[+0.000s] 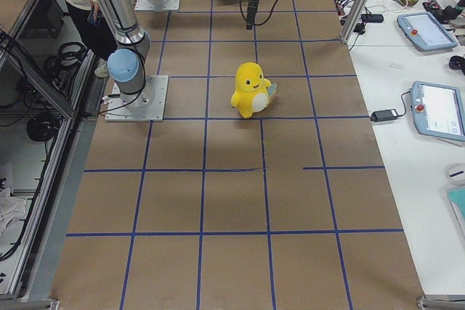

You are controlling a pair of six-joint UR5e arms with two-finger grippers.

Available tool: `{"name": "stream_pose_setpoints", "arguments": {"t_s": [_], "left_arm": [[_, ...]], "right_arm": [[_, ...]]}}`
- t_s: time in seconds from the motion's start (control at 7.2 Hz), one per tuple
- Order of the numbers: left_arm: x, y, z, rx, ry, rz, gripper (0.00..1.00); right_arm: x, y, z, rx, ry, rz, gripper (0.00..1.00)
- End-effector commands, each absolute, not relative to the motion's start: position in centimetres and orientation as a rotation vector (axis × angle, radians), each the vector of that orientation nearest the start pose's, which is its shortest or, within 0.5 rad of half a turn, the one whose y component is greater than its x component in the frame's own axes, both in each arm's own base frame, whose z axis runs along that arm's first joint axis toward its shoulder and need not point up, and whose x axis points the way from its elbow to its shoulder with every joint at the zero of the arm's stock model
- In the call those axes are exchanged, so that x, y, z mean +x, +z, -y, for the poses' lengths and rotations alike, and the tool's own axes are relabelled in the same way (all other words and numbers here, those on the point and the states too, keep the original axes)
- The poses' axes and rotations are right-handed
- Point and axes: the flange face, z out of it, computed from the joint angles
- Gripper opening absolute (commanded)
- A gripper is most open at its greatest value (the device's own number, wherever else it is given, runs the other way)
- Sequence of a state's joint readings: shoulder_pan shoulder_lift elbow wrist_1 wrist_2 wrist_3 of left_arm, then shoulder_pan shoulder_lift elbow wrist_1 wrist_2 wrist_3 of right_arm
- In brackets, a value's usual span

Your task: Pull drawer sideways

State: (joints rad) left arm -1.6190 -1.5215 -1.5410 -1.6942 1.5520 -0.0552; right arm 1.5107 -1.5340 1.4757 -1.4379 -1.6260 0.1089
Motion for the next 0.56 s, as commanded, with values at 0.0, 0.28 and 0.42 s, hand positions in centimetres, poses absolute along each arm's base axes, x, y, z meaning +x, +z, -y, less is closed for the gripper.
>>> {"name": "stream_pose_setpoints", "arguments": {"t_s": [0.0, 0.28, 0.42], "left_arm": [[-15.11, 51.52, 45.99, 0.021, 0.066, -3.155, 1.00], [-15.18, 51.96, 45.72, 0.022, 0.040, -3.156, 1.00], [-15.19, 51.86, 46.01, 0.022, -0.001, -3.157, 1.00]], "right_arm": [[9.77, 50.35, 50.60, 0.266, 0.116, -3.185, 1.00], [9.77, 50.34, 50.59, 0.266, 0.118, -3.185, 1.00], [9.77, 50.35, 50.60, 0.266, 0.116, -3.185, 1.00]]}}
